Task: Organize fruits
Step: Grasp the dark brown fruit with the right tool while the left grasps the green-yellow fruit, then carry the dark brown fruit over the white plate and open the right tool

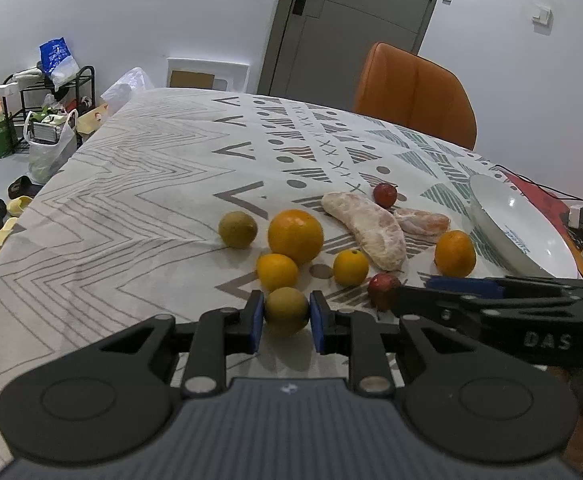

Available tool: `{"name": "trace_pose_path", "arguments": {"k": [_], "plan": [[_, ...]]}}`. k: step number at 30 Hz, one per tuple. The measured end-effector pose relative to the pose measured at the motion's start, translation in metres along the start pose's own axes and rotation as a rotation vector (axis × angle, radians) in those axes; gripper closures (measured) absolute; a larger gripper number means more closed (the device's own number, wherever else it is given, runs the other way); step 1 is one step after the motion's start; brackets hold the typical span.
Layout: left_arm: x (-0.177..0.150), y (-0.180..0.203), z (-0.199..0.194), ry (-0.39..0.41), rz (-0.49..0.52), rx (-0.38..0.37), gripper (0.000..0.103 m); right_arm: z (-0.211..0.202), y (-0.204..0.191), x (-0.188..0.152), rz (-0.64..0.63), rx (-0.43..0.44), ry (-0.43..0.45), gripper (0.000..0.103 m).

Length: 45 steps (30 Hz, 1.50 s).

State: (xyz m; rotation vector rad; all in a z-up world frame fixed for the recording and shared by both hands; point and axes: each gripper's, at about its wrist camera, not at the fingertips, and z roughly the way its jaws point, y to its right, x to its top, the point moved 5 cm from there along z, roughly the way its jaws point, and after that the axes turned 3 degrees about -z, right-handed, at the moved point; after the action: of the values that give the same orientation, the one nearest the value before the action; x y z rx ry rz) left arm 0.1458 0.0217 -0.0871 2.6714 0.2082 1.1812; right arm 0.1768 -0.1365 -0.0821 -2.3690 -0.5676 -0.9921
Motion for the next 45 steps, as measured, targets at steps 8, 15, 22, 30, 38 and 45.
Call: {"name": "trace_pose_path", "arguments": {"k": [8,15,22,30,38,45], "plan": [[0.001,-0.013,-0.010,0.018,-0.025,0.012,0.080,0.014,-0.008,0.000,-0.015,-0.019,-0.003,0.079],[0.000,-0.005,-0.014,0.022,-0.009,0.005,0.080,0.000,-0.009,0.000,-0.016,-0.013,0.029,0.081],[0.001,0.018,-0.019,0.039,0.023,-0.026,0.080,-0.028,0.000,-0.001,-0.008,-0.030,0.075,0.081],[0.005,0.048,-0.023,0.056,0.073,-0.043,0.080,-0.056,0.019,-0.007,0.027,-0.062,0.124,0.081],[0.008,0.077,-0.020,0.066,0.117,-0.059,0.080,-0.088,0.048,-0.006,0.067,-0.115,0.189,0.081],[0.015,0.101,-0.013,0.070,0.147,-0.077,0.080,-0.111,0.076,-0.005,0.104,-0.173,0.241,0.081]]}}
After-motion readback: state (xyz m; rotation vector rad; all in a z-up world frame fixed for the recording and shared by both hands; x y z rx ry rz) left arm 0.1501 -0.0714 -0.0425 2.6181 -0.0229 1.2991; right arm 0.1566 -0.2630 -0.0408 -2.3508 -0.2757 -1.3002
